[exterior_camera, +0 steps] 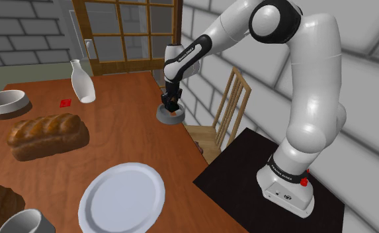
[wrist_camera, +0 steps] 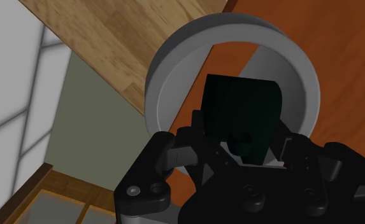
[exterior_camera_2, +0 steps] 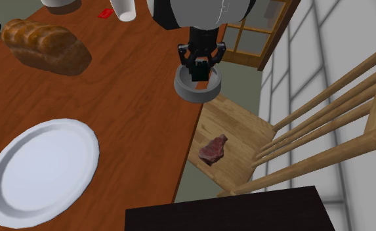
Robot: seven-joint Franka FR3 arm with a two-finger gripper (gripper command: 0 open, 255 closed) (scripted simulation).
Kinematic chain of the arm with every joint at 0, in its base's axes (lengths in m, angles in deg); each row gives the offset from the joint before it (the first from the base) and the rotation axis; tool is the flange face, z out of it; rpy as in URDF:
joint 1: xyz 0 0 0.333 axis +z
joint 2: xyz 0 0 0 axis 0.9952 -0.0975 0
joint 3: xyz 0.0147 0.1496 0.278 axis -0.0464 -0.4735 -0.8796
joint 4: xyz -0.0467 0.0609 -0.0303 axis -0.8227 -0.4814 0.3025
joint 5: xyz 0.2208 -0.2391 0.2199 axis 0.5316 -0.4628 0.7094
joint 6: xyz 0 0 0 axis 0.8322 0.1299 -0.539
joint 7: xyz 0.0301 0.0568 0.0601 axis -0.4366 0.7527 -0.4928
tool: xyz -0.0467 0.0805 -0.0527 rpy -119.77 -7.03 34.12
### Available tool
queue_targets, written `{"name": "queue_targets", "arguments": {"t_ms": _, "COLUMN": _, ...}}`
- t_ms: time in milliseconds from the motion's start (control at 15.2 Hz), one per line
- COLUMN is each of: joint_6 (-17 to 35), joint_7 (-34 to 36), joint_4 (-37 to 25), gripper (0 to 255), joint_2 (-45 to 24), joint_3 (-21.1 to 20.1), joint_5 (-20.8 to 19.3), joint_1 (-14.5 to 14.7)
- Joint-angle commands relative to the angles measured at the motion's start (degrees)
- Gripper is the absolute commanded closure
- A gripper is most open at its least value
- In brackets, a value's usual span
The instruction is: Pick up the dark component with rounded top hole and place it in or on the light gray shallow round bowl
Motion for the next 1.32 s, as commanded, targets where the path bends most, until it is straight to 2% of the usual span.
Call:
{"name": "queue_targets", "arguments": {"t_ms": 0, "joint_6": 0.12, "joint_7": 0.01, "joint_4": 0.00, "gripper": 255, "joint_2": -0.08, "joint_3": 0.01, "joint_5": -0.02, "joint_1": 0.01}}
{"name": "queue_targets", "arguments": {"t_ms": 330, "joint_6": 0.12, "joint_7": 0.01, "joint_4": 0.00, "gripper": 255, "joint_2": -0.08, "joint_3": 0.01, "joint_5": -0.02, "joint_1": 0.01}}
{"name": "queue_targets", "arguments": {"t_ms": 396, "joint_6": 0.12, "joint_7": 0.01, "joint_4": 0.00, "gripper": 0, "joint_2": -0.08, "joint_3": 0.01, "joint_5": -0.02, "joint_1": 0.01}}
{"name": "queue_targets", "arguments": {"t_ms": 726, "joint_6": 0.12, "joint_7": 0.01, "joint_4": 0.01, "gripper": 0, "joint_2": -0.07, "joint_3": 0.01, "joint_5": -0.02, "joint_1": 0.01}}
{"name": "queue_targets", "arguments": {"t_ms": 990, "joint_6": -5.32, "joint_7": -0.62, "joint_4": -0.55, "gripper": 0, "joint_2": 4.85, "joint_3": -0.60, "joint_5": 0.95, "joint_1": -0.55}}
{"name": "queue_targets", "arguments": {"t_ms": 1254, "joint_6": -5.32, "joint_7": -0.62, "joint_4": -0.55, "gripper": 0, "joint_2": 4.85, "joint_3": -0.59, "joint_5": 0.96, "joint_1": -0.55}}
